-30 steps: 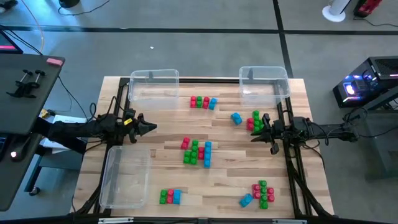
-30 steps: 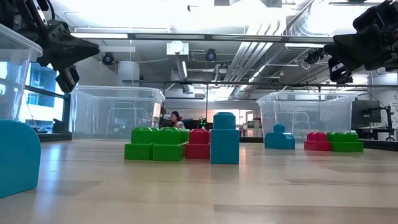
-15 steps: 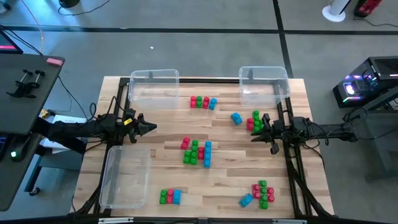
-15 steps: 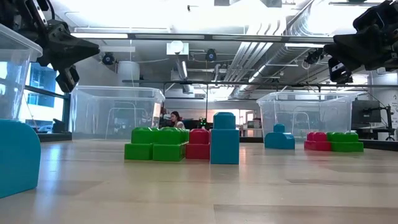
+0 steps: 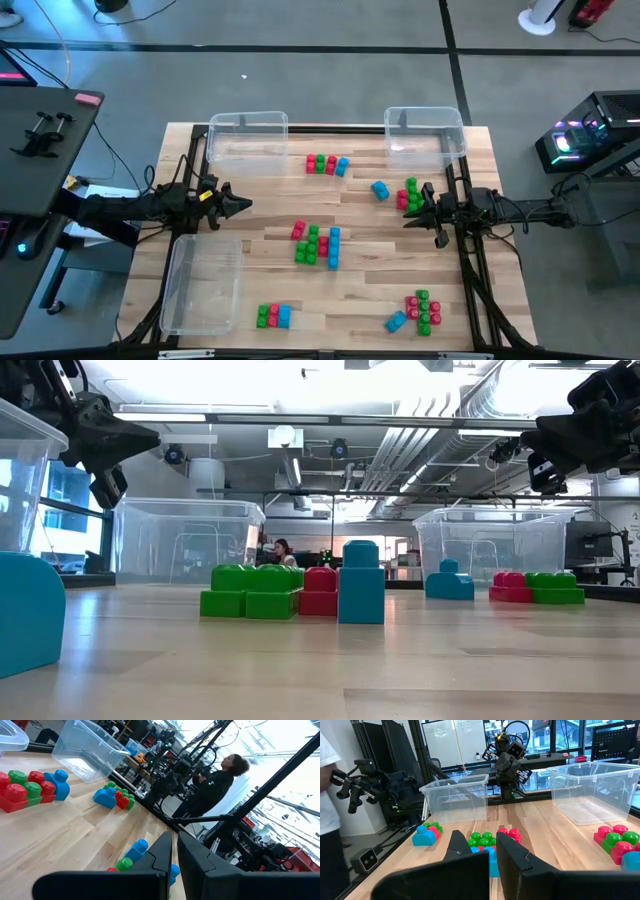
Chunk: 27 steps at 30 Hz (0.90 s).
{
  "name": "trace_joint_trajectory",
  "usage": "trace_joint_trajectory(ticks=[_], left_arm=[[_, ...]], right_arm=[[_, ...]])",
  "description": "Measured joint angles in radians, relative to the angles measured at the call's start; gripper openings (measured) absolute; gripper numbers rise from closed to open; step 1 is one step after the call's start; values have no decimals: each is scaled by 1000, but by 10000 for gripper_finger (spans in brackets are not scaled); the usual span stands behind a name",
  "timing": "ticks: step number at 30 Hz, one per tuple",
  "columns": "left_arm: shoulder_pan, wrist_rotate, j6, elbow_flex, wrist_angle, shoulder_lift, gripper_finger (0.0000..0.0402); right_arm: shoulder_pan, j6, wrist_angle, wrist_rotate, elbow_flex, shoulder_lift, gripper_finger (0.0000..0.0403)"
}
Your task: Sort blocks
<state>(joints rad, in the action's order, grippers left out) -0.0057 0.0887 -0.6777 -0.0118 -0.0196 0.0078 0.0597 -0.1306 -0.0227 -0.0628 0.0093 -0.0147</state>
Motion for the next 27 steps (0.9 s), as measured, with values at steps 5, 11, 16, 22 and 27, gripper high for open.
trace_joint_trajectory(ticks=[5,11,16,22,27], left_arm=[[0,0,0,0,0,0,19],[0,0,0,0,0,0,19],[0,0,0,0,0,0,19],[0,0,0,0,0,0,19],[0,0,0,0,0,0,19]], right_arm=[[0,0,0,0,0,0,0],[0,0,0,0,0,0,0],[0,0,0,0,0,0,0],[0,0,-11,12,0,0,0],[-1,-402,-531,309,-1,-8,0]])
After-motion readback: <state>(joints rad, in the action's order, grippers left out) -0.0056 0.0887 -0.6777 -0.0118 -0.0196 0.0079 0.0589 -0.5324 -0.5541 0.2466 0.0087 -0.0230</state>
